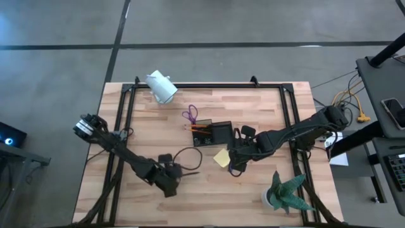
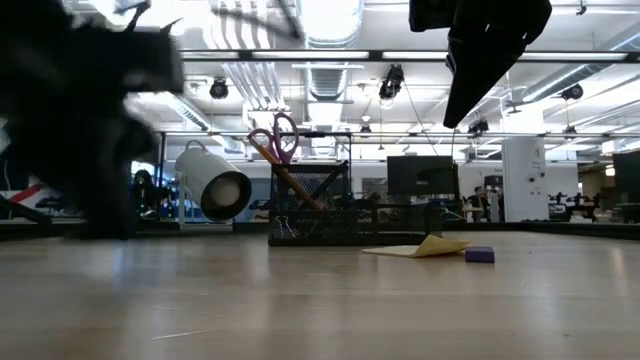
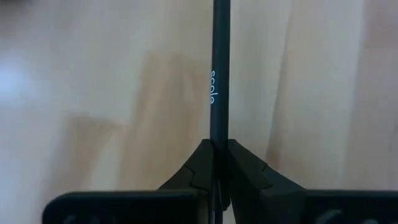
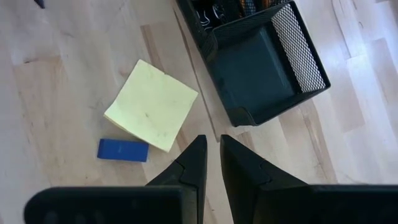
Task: Pick and place office supplies into organizer
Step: Put the black pen into the black desk organizer
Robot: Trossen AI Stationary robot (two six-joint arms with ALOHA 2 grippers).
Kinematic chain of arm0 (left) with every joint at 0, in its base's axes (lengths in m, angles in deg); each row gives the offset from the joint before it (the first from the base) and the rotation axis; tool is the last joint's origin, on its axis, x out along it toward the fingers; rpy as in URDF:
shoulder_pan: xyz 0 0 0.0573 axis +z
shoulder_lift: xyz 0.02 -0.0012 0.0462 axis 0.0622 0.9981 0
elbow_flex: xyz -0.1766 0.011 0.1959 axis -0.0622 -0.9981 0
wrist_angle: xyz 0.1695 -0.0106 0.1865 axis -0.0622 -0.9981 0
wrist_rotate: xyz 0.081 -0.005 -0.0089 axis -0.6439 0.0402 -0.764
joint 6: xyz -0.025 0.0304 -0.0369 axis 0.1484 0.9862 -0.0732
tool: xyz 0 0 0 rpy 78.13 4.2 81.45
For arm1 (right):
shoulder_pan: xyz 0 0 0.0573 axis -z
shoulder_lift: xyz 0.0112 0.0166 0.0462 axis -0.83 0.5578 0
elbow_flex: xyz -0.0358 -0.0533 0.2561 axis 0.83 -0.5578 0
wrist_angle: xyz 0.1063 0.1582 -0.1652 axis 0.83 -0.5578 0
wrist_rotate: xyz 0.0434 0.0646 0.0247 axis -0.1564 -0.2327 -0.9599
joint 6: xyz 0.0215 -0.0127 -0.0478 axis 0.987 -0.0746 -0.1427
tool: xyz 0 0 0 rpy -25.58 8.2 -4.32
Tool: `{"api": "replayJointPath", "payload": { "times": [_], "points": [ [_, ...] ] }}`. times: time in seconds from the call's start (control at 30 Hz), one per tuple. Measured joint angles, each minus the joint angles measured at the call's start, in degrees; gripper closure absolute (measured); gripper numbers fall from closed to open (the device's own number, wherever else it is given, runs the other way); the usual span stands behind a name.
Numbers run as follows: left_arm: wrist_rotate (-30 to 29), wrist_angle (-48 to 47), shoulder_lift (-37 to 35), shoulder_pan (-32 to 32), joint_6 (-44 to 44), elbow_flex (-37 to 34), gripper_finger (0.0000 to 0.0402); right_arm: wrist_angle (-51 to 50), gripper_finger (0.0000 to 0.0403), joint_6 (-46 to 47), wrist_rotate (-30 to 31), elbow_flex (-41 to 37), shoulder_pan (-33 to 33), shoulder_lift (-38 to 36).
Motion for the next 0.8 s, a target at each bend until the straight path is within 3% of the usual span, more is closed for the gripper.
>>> {"api": "replayJointPath", "payload": {
  "times": [0.27,0.47,0.6,0.8],
  "points": [
    [-7.18,-6.49,-8.39,3.52,7.74,3.31,0.0395,0.0,0.0364,0.0,0.04,-0.02,0.0,0.0],
    [-12.49,-20.13,-13.6,9.21,21.07,9.09,0.0395,-0.35,0.0364,0.02,0.63,-0.02,-0.03,0.0],
    [-14.72,-32.31,-13.93,15.18,31.02,15.47,0.0395,-2.38,0.0364,1.33,1.75,-0.02,-0.87,0.0],
    [-16.0,-42.76,-9.43,24.02,45.18,26.9,0.0398,-6.73,0.0364,6.79,2.71,-0.02,-1.92,0.0]
  ]
}}
